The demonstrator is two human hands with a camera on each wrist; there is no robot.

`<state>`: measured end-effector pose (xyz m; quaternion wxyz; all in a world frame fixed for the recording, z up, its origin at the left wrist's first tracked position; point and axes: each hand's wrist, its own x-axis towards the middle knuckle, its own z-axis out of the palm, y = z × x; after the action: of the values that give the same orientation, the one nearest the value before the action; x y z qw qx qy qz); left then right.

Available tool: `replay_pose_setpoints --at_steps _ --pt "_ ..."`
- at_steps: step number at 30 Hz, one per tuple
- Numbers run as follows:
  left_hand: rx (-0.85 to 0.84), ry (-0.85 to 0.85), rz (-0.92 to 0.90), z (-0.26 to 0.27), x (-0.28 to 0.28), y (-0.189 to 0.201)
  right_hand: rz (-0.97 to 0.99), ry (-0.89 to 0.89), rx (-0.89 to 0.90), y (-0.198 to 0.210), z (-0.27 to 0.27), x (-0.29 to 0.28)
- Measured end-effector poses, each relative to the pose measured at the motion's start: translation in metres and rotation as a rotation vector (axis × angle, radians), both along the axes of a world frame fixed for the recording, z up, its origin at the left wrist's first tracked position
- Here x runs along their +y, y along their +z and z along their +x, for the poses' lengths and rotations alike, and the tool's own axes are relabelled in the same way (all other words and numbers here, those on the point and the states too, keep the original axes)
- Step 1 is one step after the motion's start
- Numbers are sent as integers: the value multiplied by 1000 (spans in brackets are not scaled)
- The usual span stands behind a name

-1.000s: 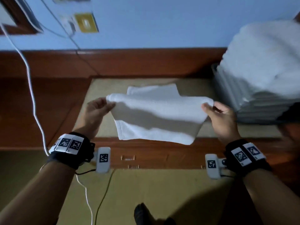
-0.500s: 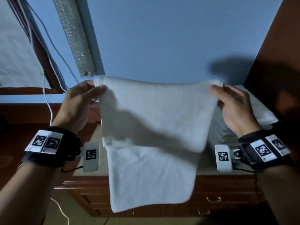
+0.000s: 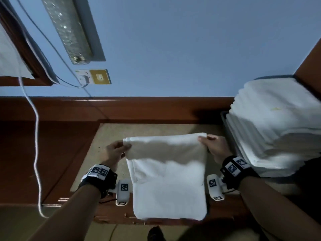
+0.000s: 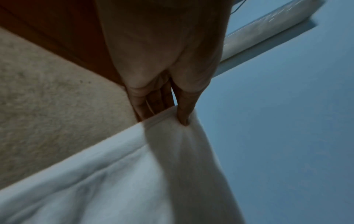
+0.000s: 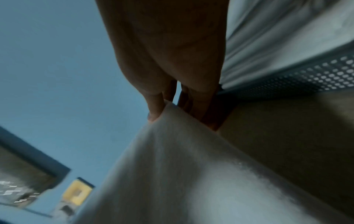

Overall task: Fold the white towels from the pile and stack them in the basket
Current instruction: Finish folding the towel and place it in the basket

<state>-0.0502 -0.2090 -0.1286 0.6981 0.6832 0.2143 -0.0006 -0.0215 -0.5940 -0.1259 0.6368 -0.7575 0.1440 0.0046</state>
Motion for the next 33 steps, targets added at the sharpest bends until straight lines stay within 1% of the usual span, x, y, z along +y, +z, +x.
replay_pose_setpoints --at_steps 4,7,10,13,15,19,22,25,26,28,30,33 --pt "122 -26 5 90 7 -61 -14 -39 111 -55 81 12" --pt "180 -14 61 153 10 -97 -88 -51 187 -93 139 19" --pt "236 -38 107 209 13 -130 -160 -73 259 -129 193 22" --pt "266 -72 173 253 16 -159 -153 -115 328 -169 239 24" --pt "270 -99 206 279 15 -175 -164 -148 343 -189 263 23" --pt "270 -140 268 320 14 -195 -185 -176 309 -202 295 28" --pt "252 -157 275 323 15 -203 -224 -128 302 -203 293 34" --pt "257 -223 379 297 16 -202 -319 -30 326 -197 265 34" --pt "283 -222 368 282 17 -201 -363 -9 341 -195 251 34" --pt "335 -218 272 249 19 -199 -429 0 382 -193 221 32" --pt "375 -242 232 217 18 -197 -434 -1 459 -198 188 30" --pt "412 -268 237 183 12 -199 -323 -14 539 -211 150 31"
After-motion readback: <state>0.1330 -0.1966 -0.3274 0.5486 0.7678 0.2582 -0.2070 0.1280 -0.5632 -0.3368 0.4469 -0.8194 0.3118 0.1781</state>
